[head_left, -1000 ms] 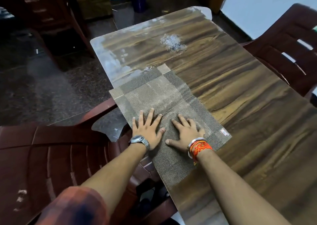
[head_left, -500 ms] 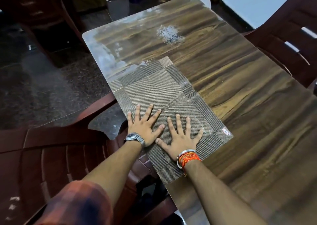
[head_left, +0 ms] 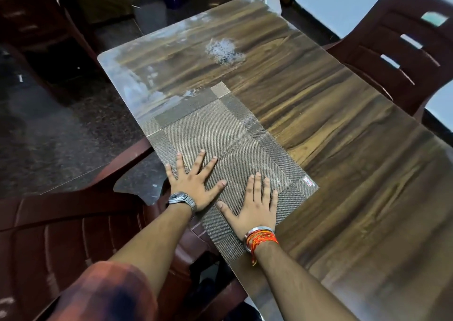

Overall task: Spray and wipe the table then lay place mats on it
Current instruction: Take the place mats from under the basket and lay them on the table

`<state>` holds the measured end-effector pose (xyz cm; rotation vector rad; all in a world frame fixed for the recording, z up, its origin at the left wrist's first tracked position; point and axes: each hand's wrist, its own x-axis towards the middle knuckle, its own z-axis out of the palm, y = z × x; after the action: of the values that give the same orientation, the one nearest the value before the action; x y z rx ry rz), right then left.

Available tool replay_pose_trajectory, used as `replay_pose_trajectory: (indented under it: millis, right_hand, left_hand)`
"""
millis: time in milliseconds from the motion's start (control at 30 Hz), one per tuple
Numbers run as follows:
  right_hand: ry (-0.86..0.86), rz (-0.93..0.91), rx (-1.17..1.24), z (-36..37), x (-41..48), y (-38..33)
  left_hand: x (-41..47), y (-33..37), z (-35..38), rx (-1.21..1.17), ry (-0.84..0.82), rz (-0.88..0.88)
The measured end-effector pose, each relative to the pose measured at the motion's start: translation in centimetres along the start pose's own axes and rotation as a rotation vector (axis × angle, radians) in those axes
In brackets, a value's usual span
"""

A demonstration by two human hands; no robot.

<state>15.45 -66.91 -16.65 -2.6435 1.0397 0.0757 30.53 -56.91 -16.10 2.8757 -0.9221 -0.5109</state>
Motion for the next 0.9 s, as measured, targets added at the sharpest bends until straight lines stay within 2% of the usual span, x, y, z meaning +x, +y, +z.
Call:
replay_pose_trajectory:
  millis: [167, 367, 467, 567, 733, 900]
  right_hand:
    - [-0.029, 0.012, 0.017, -1.0, 0.1, 1.5]
    - [-0.191, -0.043, -0.099, -3.6, 3.2, 4.4]
    - [-0.130, 0.097, -0.051, -3.6, 1.7, 5.6]
    - [-0.149, 0.211, -0.053, -3.6, -0.7, 6.0]
    - [-0.139, 0.222, -0.093, -3.9, -2.9, 6.3]
    - [0.037, 0.208, -0.033, -4.7, -4.9, 8.3]
  left_hand:
    - [0.0, 0.1, -0.1, -0.007, -0.045, -0.008]
    - [0.2, 0.2, -0.4, 0.010, -0.110, -0.008]
    - [0.2, 0.1, -0.4, 0.025, -0.121, 0.000]
    - [0.1, 0.1, -0.7, 0.049, -0.155, 0.028]
    - [-0.5, 0.1, -0.6, 0.035, -0.167, 0.049]
    - [-0.9, 0.2, -1.0, 0.050, -0.176, 0.050]
